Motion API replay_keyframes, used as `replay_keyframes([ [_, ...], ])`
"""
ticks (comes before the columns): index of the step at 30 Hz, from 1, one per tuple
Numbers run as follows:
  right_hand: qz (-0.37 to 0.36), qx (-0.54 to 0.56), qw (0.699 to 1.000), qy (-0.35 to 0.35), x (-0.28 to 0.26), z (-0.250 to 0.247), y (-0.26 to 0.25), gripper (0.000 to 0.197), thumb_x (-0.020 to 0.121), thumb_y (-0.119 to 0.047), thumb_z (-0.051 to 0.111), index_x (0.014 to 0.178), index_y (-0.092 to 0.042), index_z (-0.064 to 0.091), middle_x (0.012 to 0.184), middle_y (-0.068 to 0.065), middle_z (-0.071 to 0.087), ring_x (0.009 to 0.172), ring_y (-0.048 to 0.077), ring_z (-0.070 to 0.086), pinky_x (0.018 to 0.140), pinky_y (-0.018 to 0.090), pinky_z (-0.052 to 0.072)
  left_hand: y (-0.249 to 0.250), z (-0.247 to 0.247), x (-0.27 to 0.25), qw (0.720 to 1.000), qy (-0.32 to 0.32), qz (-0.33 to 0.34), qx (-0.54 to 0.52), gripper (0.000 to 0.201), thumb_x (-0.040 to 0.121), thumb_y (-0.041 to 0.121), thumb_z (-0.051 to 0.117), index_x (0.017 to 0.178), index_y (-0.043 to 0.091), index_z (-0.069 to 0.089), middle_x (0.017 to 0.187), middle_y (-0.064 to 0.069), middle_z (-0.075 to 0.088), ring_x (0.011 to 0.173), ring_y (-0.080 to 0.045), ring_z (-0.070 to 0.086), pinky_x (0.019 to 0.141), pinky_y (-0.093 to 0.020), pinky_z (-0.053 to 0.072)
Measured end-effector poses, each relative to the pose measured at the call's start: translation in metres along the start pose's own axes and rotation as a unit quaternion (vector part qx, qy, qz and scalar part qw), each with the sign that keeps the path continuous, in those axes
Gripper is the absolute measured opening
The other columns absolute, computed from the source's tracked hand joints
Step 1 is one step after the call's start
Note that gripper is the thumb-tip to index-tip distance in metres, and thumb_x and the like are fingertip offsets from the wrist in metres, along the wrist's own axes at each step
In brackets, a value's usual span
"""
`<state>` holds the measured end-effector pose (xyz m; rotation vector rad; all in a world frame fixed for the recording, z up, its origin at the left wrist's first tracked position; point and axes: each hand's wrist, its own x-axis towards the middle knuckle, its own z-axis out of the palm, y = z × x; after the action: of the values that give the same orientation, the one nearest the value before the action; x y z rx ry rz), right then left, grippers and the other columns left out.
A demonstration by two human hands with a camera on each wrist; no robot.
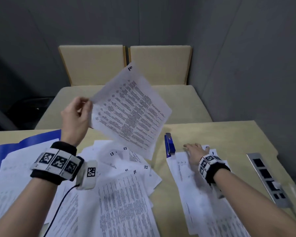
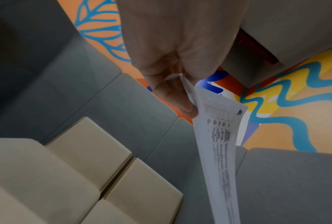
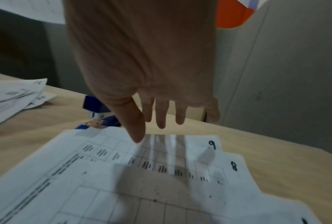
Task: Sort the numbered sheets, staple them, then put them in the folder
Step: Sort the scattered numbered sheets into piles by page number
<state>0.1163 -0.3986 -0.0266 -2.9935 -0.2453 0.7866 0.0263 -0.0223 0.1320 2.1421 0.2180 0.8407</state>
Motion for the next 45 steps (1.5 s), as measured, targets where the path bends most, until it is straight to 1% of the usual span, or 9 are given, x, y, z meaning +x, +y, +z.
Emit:
replay_keyframes([
  [5, 0.001, -0.065, 0.997, 0.039, 0.004, 0.0, 0.009, 0.048, 0.077, -0.005, 0.053, 0.12, -0.028, 0.049, 0.125, 0.003, 0.047, 0.123, 0.026, 0.036, 0.11, 0.064, 0.002, -0.001, 0.026, -0.011, 0.997, -0.026, -0.045, -0.057, 0.021, 0.095, 0.017, 0.054, 0.078, 0.03, 0.056, 0.068, 0.018, 0.059, 0.064, 0.003, 0.048, 0.059, -0.016, 0.039],
  [14, -0.032, 0.04, 0.981, 0.188, -0.029, 0.006, 0.052, 0.019, 0.087, -0.018, 0.051, 0.094, -0.029, 0.064, 0.101, -0.007, 0.044, 0.115, 0.022, 0.039, 0.111, 0.052, 0.001, 0.041, 0.131, 0.001, 0.992, 0.018, -0.038, -0.118, 0.012, 0.096, 0.011, 0.048, 0.097, 0.006, 0.058, 0.089, -0.001, 0.058, 0.079, -0.012, 0.053, 0.071, -0.024, 0.044],
  [20, -0.03, 0.107, 0.971, 0.21, -0.05, 0.005, 0.076, 0.013, 0.088, -0.02, 0.055, 0.09, -0.03, 0.063, 0.095, -0.008, 0.041, 0.112, 0.02, 0.039, 0.111, 0.047, 0.005, 0.056, 0.228, -0.011, 0.975, -0.154, -0.057, -0.148, 0.012, 0.096, 0.009, 0.05, 0.099, 0.004, 0.06, 0.09, 0.0, 0.061, 0.076, -0.008, 0.055, 0.067, -0.007, 0.042],
  [24, -0.043, 0.129, 0.965, 0.224, -0.053, -0.002, 0.084, 0.013, 0.088, -0.02, 0.057, 0.091, -0.031, 0.062, 0.096, -0.011, 0.042, 0.109, 0.014, 0.037, 0.109, 0.043, 0.008, 0.041, 0.27, -0.025, 0.942, -0.318, -0.061, -0.092, 0.008, 0.097, 0.015, 0.05, 0.096, 0.014, 0.058, 0.09, 0.001, 0.062, 0.081, -0.013, 0.056, 0.072, -0.02, 0.042],
  [29, -0.045, 0.135, 0.966, 0.216, -0.048, -0.014, 0.082, 0.016, 0.091, -0.023, 0.052, 0.086, -0.038, 0.055, 0.095, -0.013, 0.042, 0.103, 0.011, 0.034, 0.073, 0.028, 0.009, 0.028, 0.301, -0.051, 0.913, -0.398, -0.084, -0.039, 0.013, 0.094, 0.015, 0.052, 0.098, 0.008, 0.062, 0.084, -0.004, 0.062, 0.075, -0.017, 0.054, 0.061, -0.021, 0.039],
  [33, -0.004, 0.13, 0.972, 0.196, -0.032, -0.012, 0.077, 0.02, 0.091, -0.02, 0.048, 0.082, -0.037, 0.052, 0.093, -0.011, 0.042, 0.102, 0.015, 0.035, 0.068, 0.029, 0.008, 0.026, 0.321, -0.07, 0.878, -0.469, -0.096, -0.004, 0.014, 0.093, 0.016, 0.053, 0.099, 0.008, 0.064, 0.081, -0.005, 0.062, 0.074, -0.018, 0.054, 0.064, -0.022, 0.037],
  [39, 0.058, 0.089, 0.983, 0.15, -0.007, -0.012, 0.073, 0.025, 0.092, -0.017, 0.044, 0.104, -0.031, 0.06, 0.11, -0.003, 0.048, 0.117, 0.021, 0.038, 0.093, 0.04, 0.021, 0.032, 0.338, -0.09, 0.861, -0.496, -0.102, 0.047, 0.022, 0.092, 0.017, 0.052, 0.11, 0.01, 0.063, 0.101, -0.012, 0.07, 0.097, -0.026, 0.063, 0.079, -0.025, 0.045],
  [42, 0.092, 0.098, 0.976, 0.17, -0.005, -0.004, 0.07, 0.041, 0.089, -0.013, 0.048, 0.123, -0.034, 0.052, 0.131, -0.003, 0.045, 0.126, 0.019, 0.034, 0.106, 0.045, 0.018, 0.033, 0.323, -0.088, 0.881, -0.464, -0.082, 0.042, 0.032, 0.093, 0.019, 0.051, 0.124, 0.01, 0.056, 0.121, -0.011, 0.063, 0.111, -0.026, 0.058, 0.095, -0.03, 0.044],
  [45, 0.074, 0.153, 0.969, 0.178, -0.014, 0.001, 0.053, 0.049, 0.09, -0.013, 0.046, 0.135, -0.031, 0.041, 0.137, 0.0, 0.039, 0.129, 0.019, 0.031, 0.108, 0.044, 0.017, 0.017, 0.281, -0.075, 0.915, -0.4, -0.055, 0.028, 0.026, 0.093, 0.015, 0.051, 0.115, 0.01, 0.062, 0.114, -0.01, 0.065, 0.103, -0.026, 0.061, 0.091, -0.032, 0.046],
])
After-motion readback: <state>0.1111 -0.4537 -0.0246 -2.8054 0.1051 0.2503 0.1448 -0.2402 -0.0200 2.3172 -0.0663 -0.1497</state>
